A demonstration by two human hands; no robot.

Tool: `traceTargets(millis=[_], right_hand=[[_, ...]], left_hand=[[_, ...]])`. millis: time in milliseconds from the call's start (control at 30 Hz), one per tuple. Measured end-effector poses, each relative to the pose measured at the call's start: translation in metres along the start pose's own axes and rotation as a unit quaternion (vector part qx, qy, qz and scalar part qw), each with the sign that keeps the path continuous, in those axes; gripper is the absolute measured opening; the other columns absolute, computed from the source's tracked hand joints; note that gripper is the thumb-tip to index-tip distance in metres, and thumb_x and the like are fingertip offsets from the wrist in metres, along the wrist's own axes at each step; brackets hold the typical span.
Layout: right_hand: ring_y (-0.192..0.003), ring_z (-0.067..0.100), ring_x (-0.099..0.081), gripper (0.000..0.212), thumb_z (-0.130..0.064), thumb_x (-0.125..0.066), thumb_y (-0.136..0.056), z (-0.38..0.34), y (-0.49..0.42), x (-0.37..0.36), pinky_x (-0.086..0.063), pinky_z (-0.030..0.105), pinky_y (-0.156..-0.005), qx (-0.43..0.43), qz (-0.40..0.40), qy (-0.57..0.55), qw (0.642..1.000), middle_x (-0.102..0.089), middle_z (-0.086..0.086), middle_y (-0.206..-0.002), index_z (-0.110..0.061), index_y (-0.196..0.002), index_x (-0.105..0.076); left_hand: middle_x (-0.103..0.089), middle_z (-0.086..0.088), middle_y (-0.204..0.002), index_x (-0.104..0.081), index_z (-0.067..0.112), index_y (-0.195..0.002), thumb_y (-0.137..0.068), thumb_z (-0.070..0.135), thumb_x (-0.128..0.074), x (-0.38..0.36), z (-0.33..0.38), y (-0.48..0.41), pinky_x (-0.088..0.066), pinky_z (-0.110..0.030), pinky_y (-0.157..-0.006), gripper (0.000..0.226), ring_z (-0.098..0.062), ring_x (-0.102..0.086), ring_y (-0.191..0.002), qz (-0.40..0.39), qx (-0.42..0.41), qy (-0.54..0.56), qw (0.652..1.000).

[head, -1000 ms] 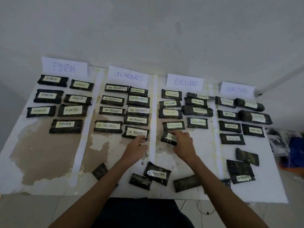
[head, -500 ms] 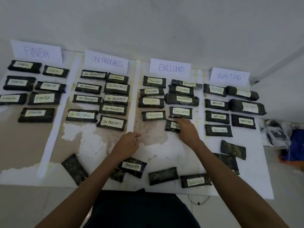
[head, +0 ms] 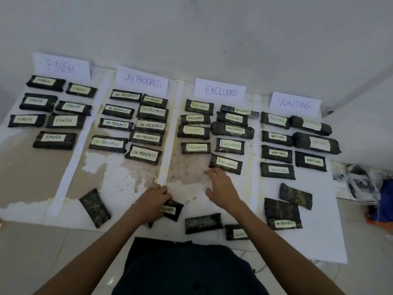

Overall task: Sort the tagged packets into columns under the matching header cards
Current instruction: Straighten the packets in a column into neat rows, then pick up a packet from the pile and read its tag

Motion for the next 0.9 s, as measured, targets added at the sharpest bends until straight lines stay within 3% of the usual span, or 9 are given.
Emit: traceTargets(millis=[67, 133, 267, 400, 467, 600, 733, 833, 900], right_hand=[[-0.118, 0.028, -0.045, 0.052, -0.017, -0.062, -0.082, -0.007, 0.011, -0.007, -0.039, 0.037, -0.098, -0.01, -0.026, -0.041, 0.999, -0.047, 0.01, -0.132, -0.015, -0.132, -0.048], [-0.112, 0.023, -0.051, 0.047, -0.018, -0.063, -0.084, -0.013, 0.022, -0.008, -0.042, 0.027, -0.093, -0.035, -0.038, -0.125, 0.991, -0.052, 0.008, -0.127, -0.014, -0.129, -0.05], [-0.094, 0.013, -0.058, 0.052, -0.025, -0.069, -0.083, -0.031, 0.043, -0.007, -0.047, 0.018, -0.074, -0.094, -0.024, -0.264, 0.96, -0.056, 0.001, -0.122, -0.02, -0.13, -0.047], [-0.107, 0.013, -0.051, 0.064, -0.034, -0.069, -0.082, -0.039, 0.052, -0.009, -0.043, 0.019, -0.087, -0.075, 0.019, -0.241, 0.967, -0.047, -0.002, -0.127, -0.023, -0.137, -0.039], [-0.109, 0.013, -0.051, 0.061, -0.033, -0.069, -0.082, -0.03, 0.055, -0.003, -0.04, 0.015, -0.088, -0.085, 0.054, -0.222, 0.97, -0.047, 0.001, -0.127, -0.021, -0.135, -0.04], [-0.103, 0.014, -0.053, 0.054, -0.034, -0.072, -0.079, -0.002, 0.066, 0.015, -0.046, 0.021, -0.085, -0.134, 0.114, -0.249, 0.952, -0.05, -0.001, -0.118, -0.02, -0.125, -0.046], [-0.098, 0.02, -0.056, 0.049, -0.02, -0.072, -0.076, 0.039, 0.079, 0.038, -0.048, 0.027, -0.077, -0.164, 0.159, -0.232, 0.946, -0.054, 0.005, -0.112, -0.016, -0.119, -0.048], [-0.1, 0.019, -0.054, 0.051, -0.015, -0.073, -0.075, 0.084, 0.089, 0.066, -0.047, 0.03, -0.082, -0.182, 0.171, -0.18, 0.951, -0.055, 0.005, -0.114, -0.016, -0.119, -0.05], [-0.103, 0.021, -0.053, 0.05, -0.009, -0.071, -0.075, 0.12, 0.096, 0.087, -0.046, 0.032, -0.085, -0.201, 0.168, -0.122, 0.957, -0.055, 0.005, -0.116, -0.015, -0.12, -0.052]], left_hand=[[-0.052, -0.002, -0.109, -0.055, 0.019, -0.11, -0.08, 0.028, -0.063, 0.009, 0.003, -0.002, -0.039, -0.03, -0.076, 0.032, -0.023, -0.052, -0.099, 0.029, 0.029, 0.042, 0.998], [-0.056, -0.001, -0.097, -0.058, 0.018, -0.1, -0.082, 0.028, -0.063, 0.02, 0.006, -0.004, -0.04, -0.028, -0.066, 0.021, -0.021, -0.056, -0.088, 0.08, 0.091, 0.168, 0.978], [-0.06, 0.003, -0.086, -0.059, 0.016, -0.094, -0.08, 0.021, -0.068, 0.039, 0.02, -0.013, -0.049, -0.026, -0.065, 0.017, -0.014, -0.058, -0.079, 0.149, 0.214, 0.431, 0.864], [-0.064, 0.0, -0.092, -0.059, 0.015, -0.1, -0.081, 0.023, -0.07, 0.044, 0.057, -0.038, -0.057, -0.04, -0.075, 0.024, -0.018, -0.064, -0.087, 0.125, 0.246, 0.586, 0.762], [-0.065, -0.004, -0.094, -0.059, 0.014, -0.098, -0.08, 0.024, -0.071, 0.046, 0.076, -0.052, -0.058, -0.04, -0.075, 0.024, -0.019, -0.064, -0.088, 0.113, 0.247, 0.611, 0.743], [-0.065, -0.006, -0.097, -0.058, 0.013, -0.097, -0.08, 0.023, -0.072, 0.052, 0.112, -0.078, -0.058, -0.041, -0.075, 0.025, -0.021, -0.064, -0.091, 0.097, 0.224, 0.613, 0.751], [-0.064, -0.006, -0.103, -0.057, 0.012, -0.104, -0.081, 0.021, -0.071, 0.06, 0.154, -0.104, -0.058, -0.036, -0.073, 0.029, -0.02, -0.064, -0.093, 0.059, 0.16, 0.616, 0.769], [-0.062, 0.0, -0.105, -0.051, 0.019, -0.113, -0.083, 0.023, -0.068, 0.067, 0.179, -0.127, -0.053, -0.031, -0.077, 0.034, -0.015, -0.061, -0.094, 0.046, 0.12, 0.563, 0.817], [-0.059, 0.001, -0.105, -0.047, 0.021, -0.118, -0.084, 0.024, -0.065, 0.07, 0.191, -0.138, -0.048, -0.026, -0.071, 0.039, -0.015, -0.059, -0.092, 0.035, 0.098, 0.525, 0.845]])
Point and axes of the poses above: each hand's wrist, its own y-axis away from the middle knuckle, its own x-axis out of the back of the hand, z = x × y, the point moved 2 cm from there along -y, towards the middle knuckle
